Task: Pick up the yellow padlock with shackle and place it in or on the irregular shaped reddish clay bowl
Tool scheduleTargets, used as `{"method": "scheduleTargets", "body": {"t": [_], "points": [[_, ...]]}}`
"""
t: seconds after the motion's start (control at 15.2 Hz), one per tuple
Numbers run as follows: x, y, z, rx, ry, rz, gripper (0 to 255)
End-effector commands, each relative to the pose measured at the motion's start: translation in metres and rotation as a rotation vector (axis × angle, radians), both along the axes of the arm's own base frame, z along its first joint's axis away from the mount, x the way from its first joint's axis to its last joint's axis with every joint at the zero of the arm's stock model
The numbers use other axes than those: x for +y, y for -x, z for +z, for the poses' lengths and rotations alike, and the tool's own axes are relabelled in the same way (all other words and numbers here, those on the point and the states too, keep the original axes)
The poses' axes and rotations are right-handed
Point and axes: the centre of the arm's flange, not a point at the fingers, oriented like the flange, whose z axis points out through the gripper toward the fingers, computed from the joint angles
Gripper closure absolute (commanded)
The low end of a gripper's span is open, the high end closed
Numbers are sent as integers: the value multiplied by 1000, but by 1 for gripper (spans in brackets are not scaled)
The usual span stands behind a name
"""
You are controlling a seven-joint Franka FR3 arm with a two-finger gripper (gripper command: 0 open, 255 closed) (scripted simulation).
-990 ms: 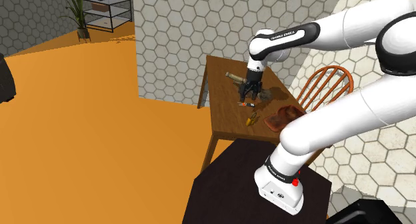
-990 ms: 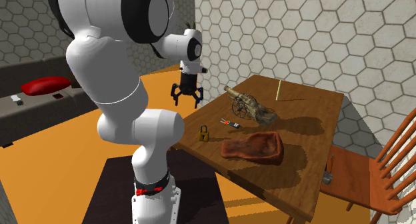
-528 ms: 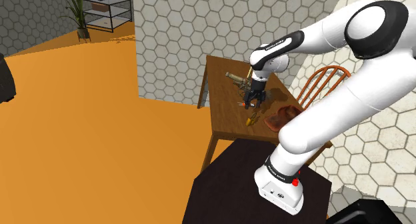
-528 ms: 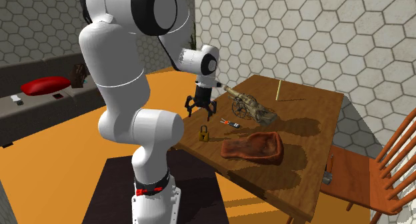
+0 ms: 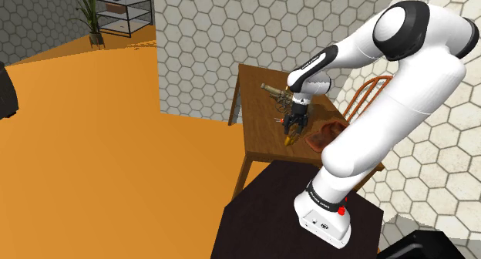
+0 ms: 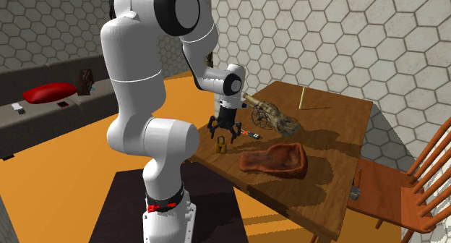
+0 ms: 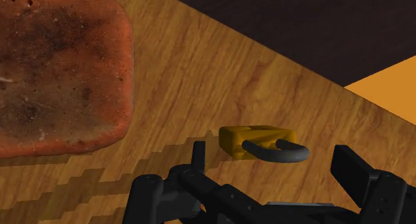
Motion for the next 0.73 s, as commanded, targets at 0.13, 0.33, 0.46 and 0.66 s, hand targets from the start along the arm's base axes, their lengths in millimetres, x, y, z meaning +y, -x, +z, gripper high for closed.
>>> {"method": "scheduleTargets", "body": {"t": [0.13,0.33,0.46,0.66], "points": [[4,5,-17,0,0,0,0],[4,5,-17,0,0,0,0],[4,5,-17,0,0,0,0],[4,5,-17,0,0,0,255]]}}
